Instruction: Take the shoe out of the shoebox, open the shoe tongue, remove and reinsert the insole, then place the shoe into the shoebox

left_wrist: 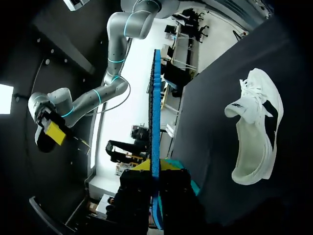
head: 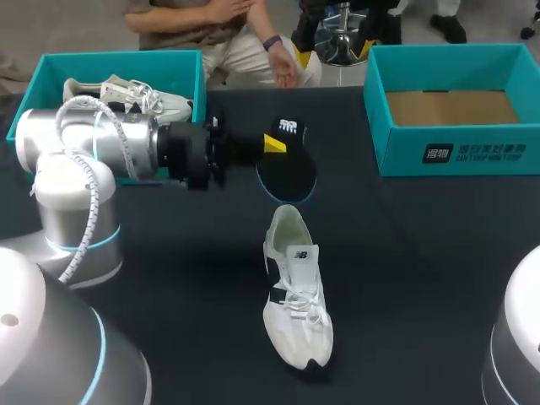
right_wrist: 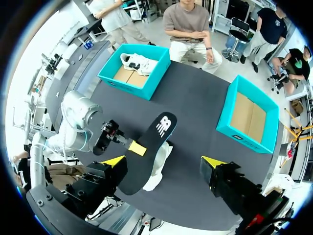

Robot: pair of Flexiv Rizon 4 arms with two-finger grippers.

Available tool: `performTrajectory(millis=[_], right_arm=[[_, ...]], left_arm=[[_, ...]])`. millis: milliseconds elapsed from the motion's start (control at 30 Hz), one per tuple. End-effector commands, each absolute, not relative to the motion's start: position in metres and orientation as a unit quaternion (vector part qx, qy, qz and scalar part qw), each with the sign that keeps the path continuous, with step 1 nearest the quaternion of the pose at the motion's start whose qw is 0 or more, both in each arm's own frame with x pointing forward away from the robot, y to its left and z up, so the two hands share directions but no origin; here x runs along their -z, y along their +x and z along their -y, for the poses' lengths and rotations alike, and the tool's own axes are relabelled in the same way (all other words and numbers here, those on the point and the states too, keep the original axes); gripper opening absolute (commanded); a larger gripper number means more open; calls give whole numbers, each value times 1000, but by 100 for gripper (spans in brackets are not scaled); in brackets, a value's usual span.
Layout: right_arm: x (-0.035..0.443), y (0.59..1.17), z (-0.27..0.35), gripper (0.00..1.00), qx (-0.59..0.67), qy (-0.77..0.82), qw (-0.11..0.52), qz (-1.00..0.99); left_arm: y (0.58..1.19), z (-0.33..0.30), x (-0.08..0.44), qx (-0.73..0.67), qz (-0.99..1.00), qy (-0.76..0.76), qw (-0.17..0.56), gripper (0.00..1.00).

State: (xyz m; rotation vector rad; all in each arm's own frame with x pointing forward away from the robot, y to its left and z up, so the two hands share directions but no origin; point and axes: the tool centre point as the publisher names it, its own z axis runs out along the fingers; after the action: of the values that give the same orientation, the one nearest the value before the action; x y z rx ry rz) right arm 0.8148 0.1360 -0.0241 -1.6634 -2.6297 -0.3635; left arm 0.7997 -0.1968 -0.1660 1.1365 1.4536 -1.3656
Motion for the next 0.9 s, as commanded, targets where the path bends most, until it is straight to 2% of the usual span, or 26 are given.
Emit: performTrajectory(millis=[33,333,700,767,900], right_arm=[[24,815,-136,100,115,-531,4,839],[24,815,-136,100,115,-531,4,839],[24,815,-136,100,115,-531,4,839],[24,815,-136,100,115,-531,4,839],[24,815,-136,100,115,-531,4,839]], left_arm=[[809,195,162,602,-583,444,317,0],[809,192,153,638,-588,386,314,0],[808,196,142,634,-635,346,273,0],[802,195,143,636,-611,363,301,0],[802,195,143,636,-611,363,301,0]])
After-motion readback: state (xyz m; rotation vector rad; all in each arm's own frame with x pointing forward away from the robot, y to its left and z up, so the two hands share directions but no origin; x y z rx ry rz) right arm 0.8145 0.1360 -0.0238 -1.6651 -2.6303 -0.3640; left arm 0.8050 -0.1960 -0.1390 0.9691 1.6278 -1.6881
